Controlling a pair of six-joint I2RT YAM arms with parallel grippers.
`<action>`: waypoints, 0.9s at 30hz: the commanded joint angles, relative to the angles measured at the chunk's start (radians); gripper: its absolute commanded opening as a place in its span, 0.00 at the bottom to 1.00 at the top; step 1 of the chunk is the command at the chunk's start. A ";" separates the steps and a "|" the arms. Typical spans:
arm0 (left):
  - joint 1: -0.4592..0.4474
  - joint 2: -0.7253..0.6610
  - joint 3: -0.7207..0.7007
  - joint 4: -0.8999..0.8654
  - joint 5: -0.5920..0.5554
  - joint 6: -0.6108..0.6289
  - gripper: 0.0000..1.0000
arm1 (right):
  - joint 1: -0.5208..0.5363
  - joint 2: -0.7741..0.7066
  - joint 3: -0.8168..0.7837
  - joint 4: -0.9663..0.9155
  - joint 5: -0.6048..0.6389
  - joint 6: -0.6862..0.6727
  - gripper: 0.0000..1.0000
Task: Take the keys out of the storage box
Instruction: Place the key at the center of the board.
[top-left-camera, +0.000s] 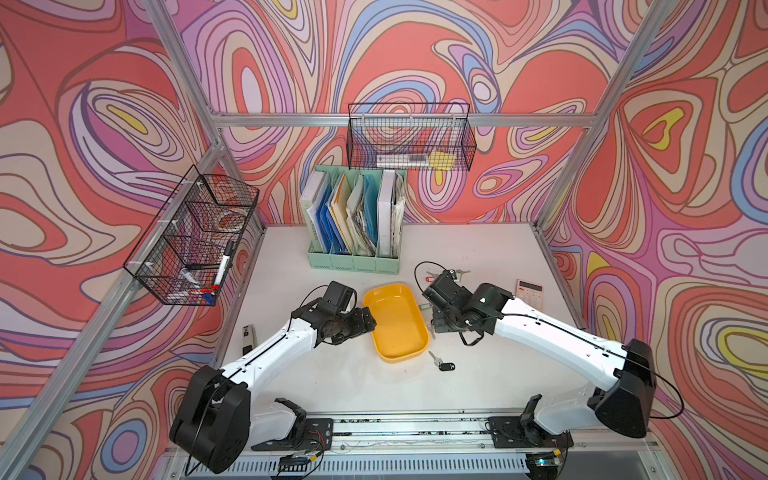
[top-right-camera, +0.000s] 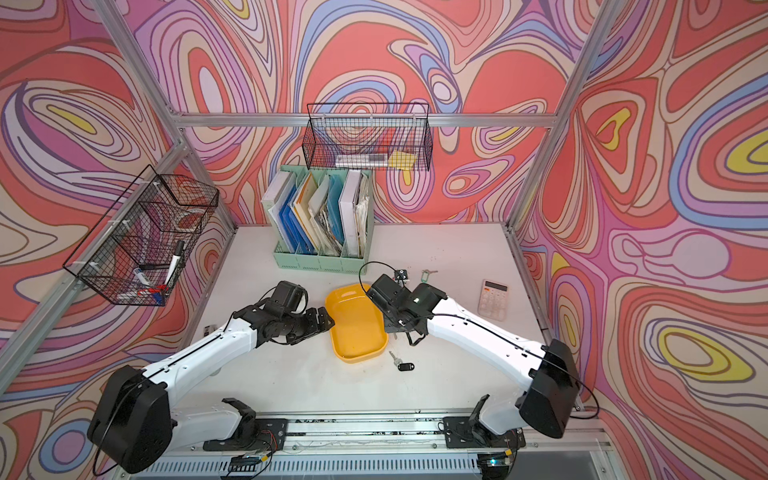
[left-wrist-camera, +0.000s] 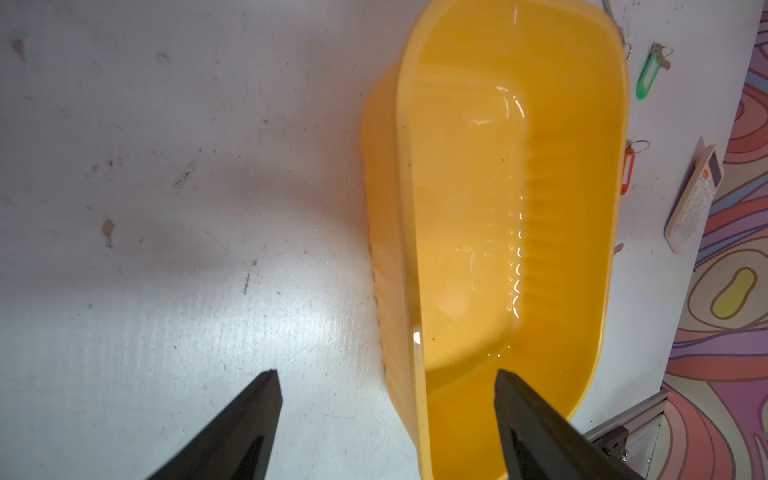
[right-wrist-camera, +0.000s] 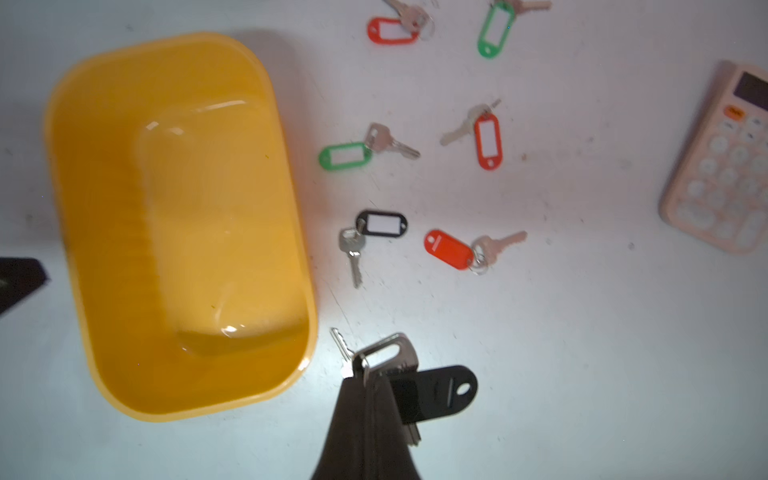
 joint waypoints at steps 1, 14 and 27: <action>0.005 -0.041 0.049 -0.050 -0.104 0.033 0.88 | -0.011 -0.067 -0.106 -0.054 0.033 0.098 0.00; 0.011 -0.231 0.063 -0.082 -0.284 0.054 0.99 | -0.120 -0.104 -0.412 0.169 -0.104 0.131 0.00; 0.015 -0.211 0.064 -0.060 -0.239 0.081 0.99 | -0.144 0.019 -0.470 0.272 -0.103 0.151 0.00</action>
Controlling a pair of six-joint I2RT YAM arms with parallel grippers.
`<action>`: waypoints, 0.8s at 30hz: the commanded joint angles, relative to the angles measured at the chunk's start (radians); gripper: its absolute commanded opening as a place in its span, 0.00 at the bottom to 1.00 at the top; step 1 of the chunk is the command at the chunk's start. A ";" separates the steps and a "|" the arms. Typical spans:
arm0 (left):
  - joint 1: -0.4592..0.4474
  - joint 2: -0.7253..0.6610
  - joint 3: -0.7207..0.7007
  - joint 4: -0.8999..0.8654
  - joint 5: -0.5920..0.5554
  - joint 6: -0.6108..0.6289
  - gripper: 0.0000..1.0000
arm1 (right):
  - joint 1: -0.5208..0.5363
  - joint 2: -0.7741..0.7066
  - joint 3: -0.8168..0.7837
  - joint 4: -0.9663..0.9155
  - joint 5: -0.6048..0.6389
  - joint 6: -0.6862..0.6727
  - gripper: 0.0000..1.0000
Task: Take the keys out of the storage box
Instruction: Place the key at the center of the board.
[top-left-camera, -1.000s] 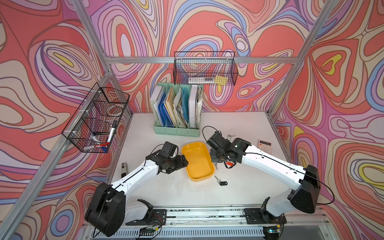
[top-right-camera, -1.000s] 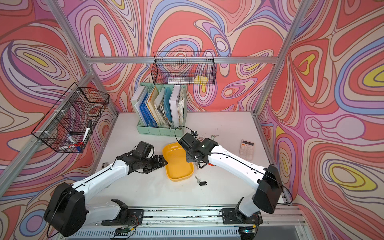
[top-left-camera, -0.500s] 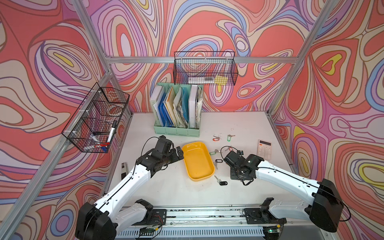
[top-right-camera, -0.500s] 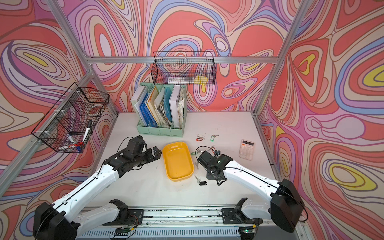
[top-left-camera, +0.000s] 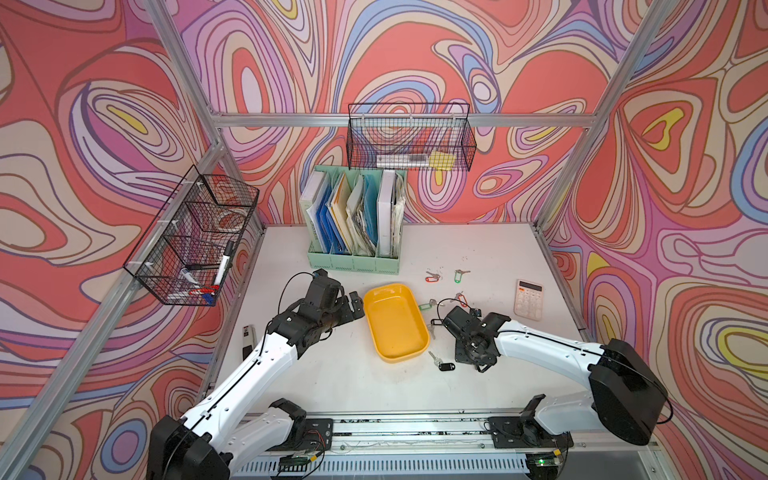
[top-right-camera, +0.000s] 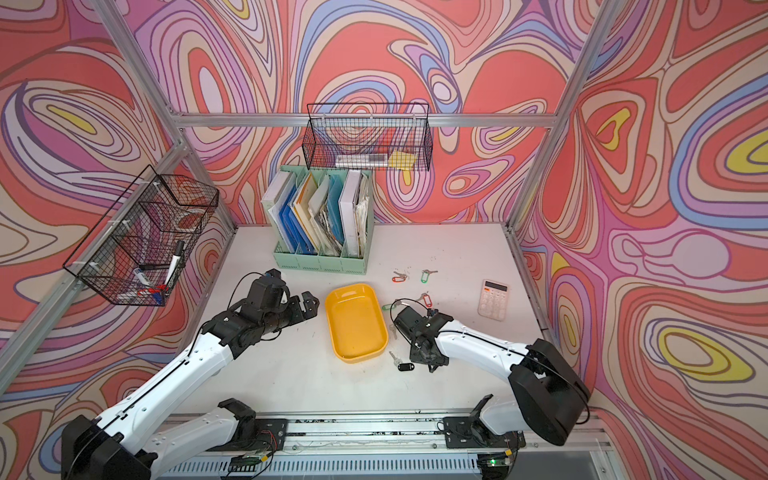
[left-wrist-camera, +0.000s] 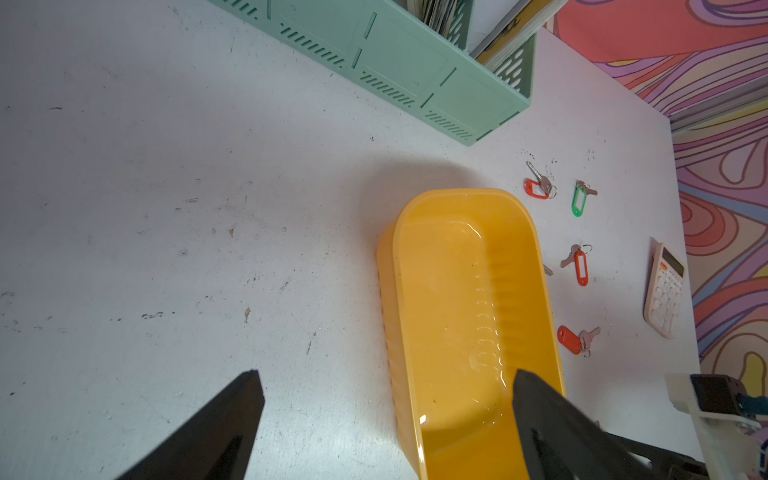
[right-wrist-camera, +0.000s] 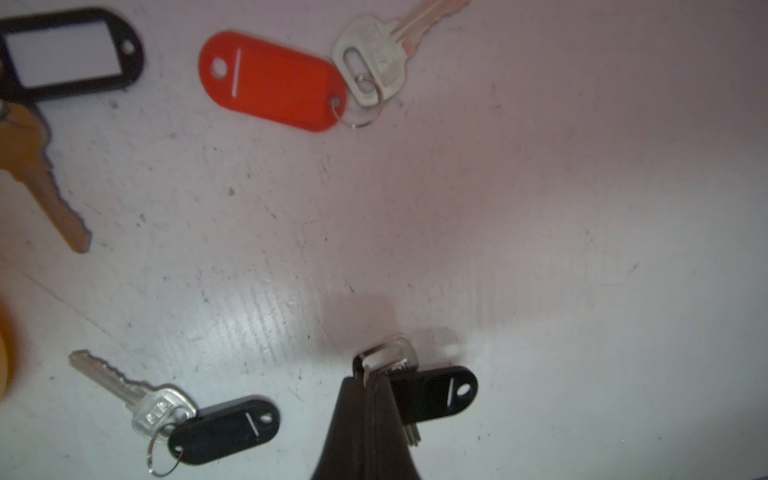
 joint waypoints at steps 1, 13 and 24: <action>0.008 -0.002 0.025 -0.022 -0.002 0.042 0.99 | -0.008 0.015 -0.019 0.030 0.012 0.022 0.00; 0.037 -0.060 0.120 -0.079 -0.108 0.132 0.99 | -0.019 -0.056 0.095 -0.087 0.098 -0.029 0.29; 0.047 -0.177 0.124 0.031 -0.330 0.162 0.99 | -0.074 -0.262 0.249 -0.053 0.302 -0.203 0.58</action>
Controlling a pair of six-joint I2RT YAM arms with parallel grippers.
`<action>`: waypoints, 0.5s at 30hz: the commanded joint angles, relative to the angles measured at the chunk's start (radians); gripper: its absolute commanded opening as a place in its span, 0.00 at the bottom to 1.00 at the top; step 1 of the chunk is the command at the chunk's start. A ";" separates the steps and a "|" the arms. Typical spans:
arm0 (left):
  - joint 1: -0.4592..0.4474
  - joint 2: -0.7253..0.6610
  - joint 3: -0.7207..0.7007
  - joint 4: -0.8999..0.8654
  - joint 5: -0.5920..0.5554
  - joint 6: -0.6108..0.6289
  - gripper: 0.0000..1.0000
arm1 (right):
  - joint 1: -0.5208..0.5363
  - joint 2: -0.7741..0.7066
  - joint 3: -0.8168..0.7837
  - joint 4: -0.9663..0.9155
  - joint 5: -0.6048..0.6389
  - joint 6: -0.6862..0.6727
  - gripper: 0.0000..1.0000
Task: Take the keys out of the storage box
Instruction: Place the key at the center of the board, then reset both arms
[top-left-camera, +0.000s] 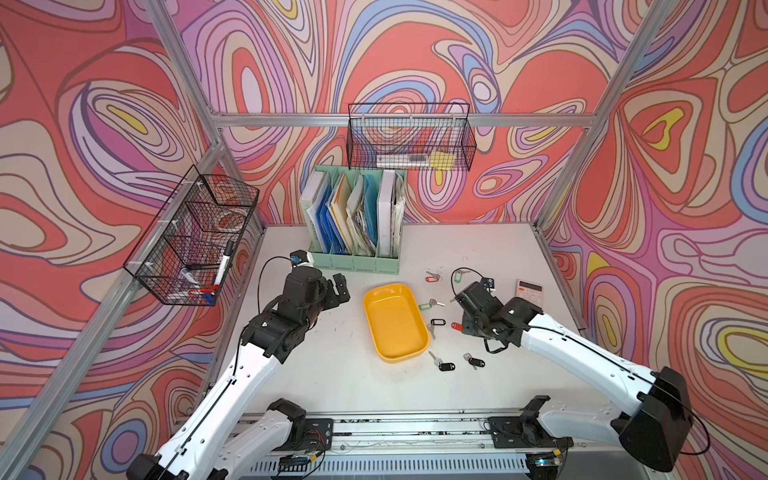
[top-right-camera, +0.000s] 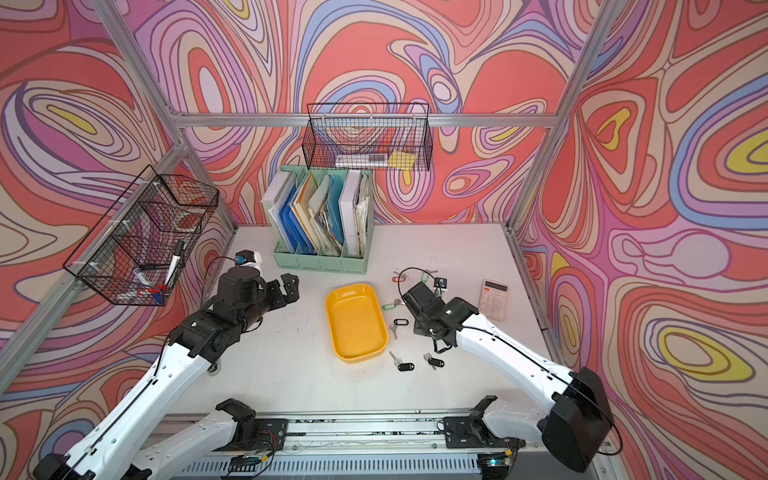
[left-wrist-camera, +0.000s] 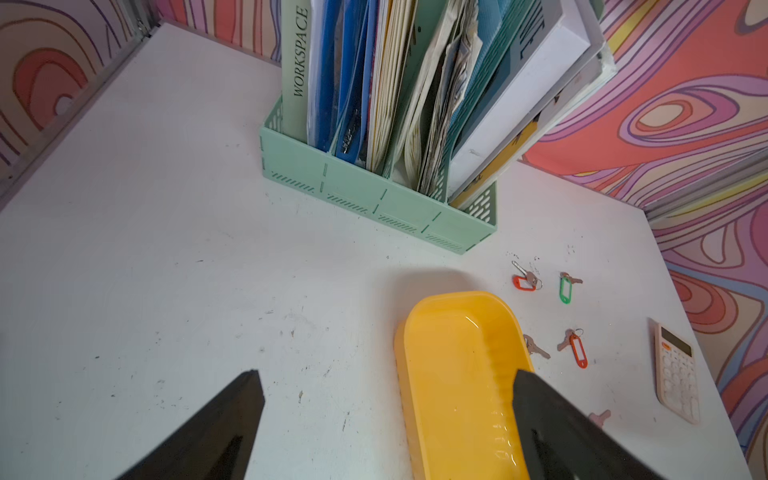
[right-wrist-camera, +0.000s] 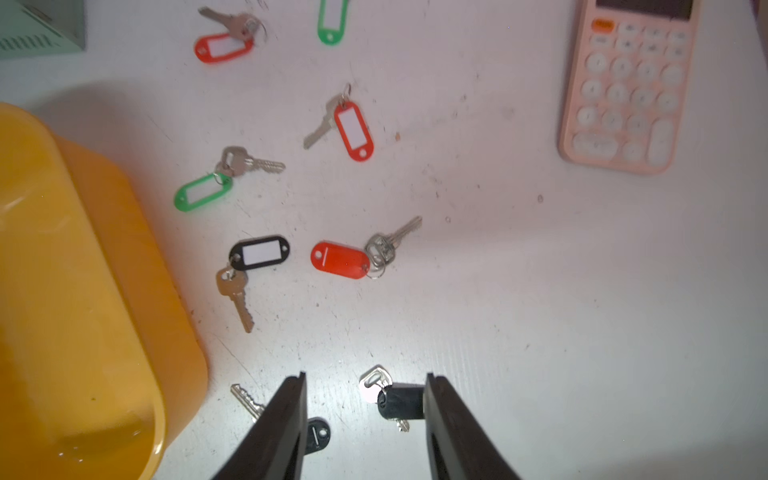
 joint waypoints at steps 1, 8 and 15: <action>0.008 -0.051 -0.031 0.080 -0.132 0.040 0.99 | -0.014 -0.074 0.023 0.066 0.134 -0.101 0.61; 0.020 -0.117 -0.105 0.155 -0.303 0.023 0.99 | -0.029 -0.185 0.001 0.276 0.316 -0.301 0.92; 0.052 -0.158 -0.257 0.346 -0.429 -0.026 0.99 | -0.090 -0.215 -0.134 0.543 0.512 -0.455 0.98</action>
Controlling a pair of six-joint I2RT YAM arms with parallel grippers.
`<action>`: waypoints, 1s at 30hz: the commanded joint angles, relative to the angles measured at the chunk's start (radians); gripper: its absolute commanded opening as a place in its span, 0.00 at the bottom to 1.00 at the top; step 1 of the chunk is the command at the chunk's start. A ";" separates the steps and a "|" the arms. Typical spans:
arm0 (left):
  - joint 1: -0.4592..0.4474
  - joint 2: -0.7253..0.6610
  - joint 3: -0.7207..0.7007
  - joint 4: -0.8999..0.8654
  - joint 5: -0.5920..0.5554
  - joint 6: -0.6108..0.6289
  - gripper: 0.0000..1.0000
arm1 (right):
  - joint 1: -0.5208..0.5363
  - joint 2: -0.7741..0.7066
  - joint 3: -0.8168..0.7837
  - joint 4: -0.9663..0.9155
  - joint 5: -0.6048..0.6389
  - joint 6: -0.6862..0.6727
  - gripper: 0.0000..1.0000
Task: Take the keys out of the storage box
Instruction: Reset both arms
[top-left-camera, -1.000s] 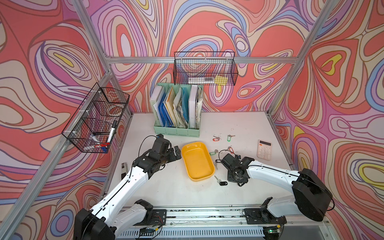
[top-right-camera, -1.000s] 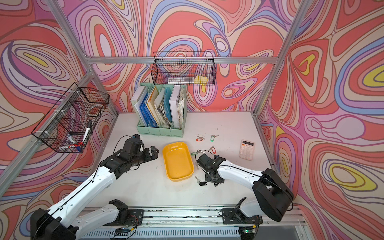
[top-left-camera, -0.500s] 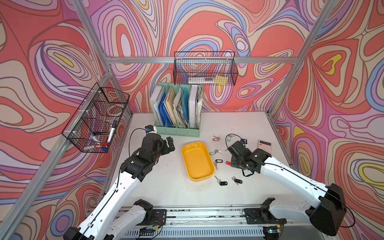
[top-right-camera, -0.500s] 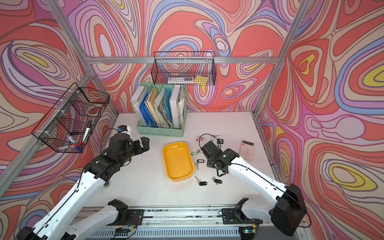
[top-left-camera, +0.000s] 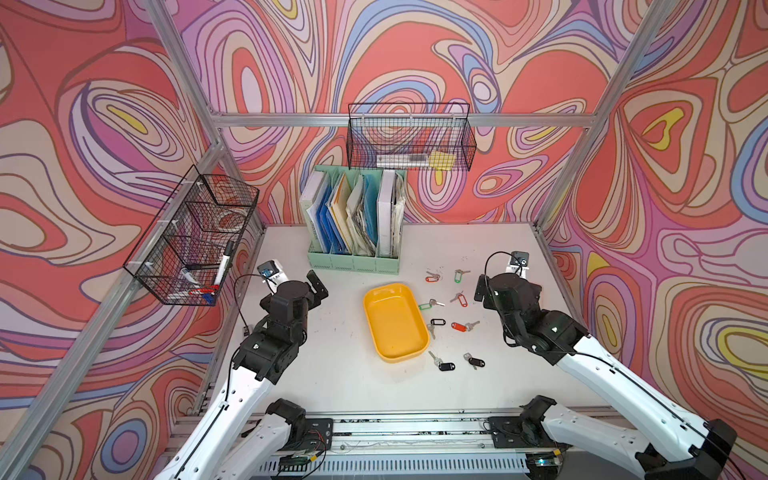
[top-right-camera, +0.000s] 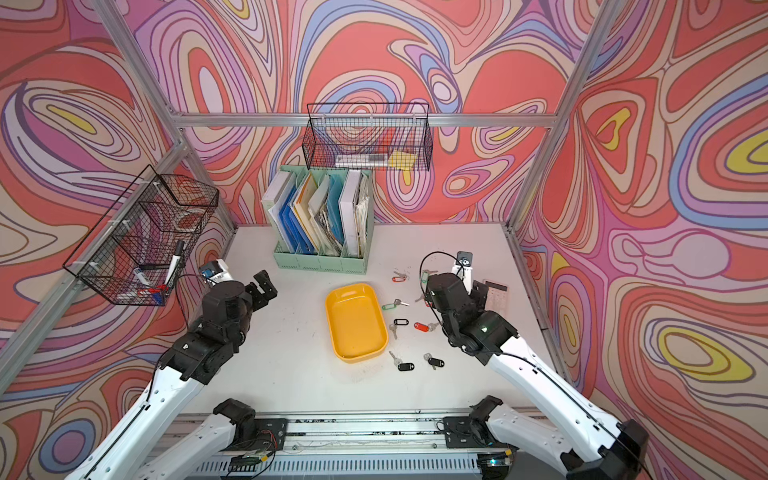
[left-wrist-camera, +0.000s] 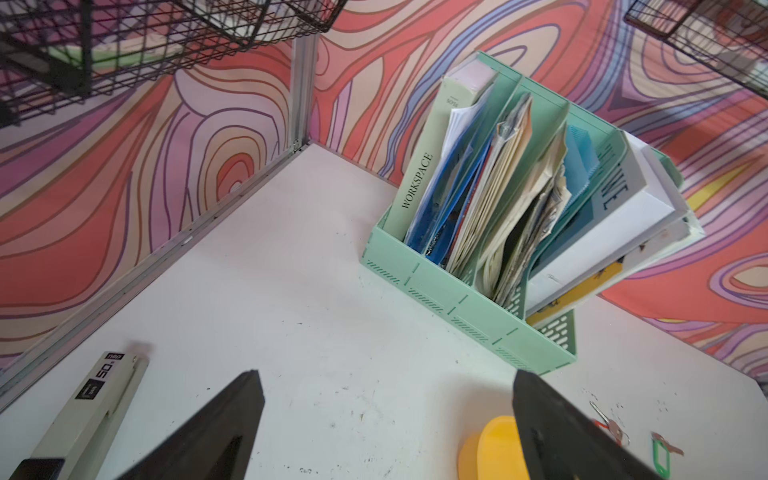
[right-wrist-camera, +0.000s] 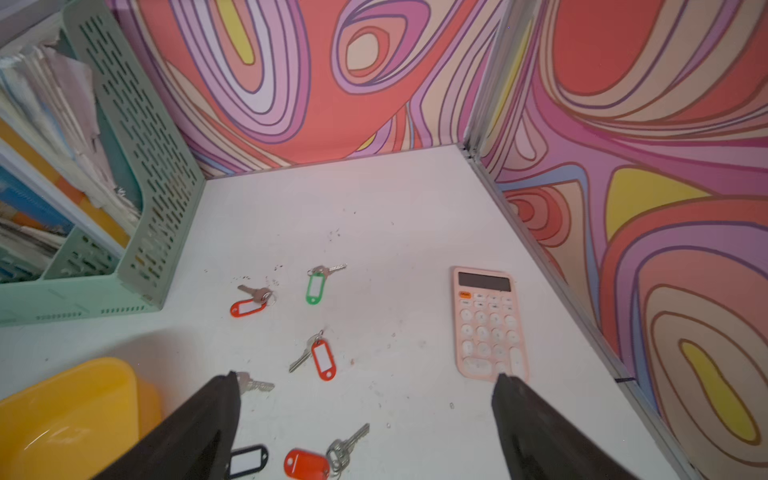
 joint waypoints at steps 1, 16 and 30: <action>0.010 -0.018 -0.092 0.185 -0.123 0.000 0.99 | -0.047 -0.005 -0.096 0.216 0.122 -0.119 0.98; 0.032 0.264 -0.220 0.429 -0.323 0.278 0.99 | -0.284 0.402 -0.327 0.743 -0.075 -0.272 0.98; 0.044 0.372 -0.329 0.595 -0.252 0.476 0.99 | -0.374 0.607 -0.386 1.255 -0.455 -0.478 0.98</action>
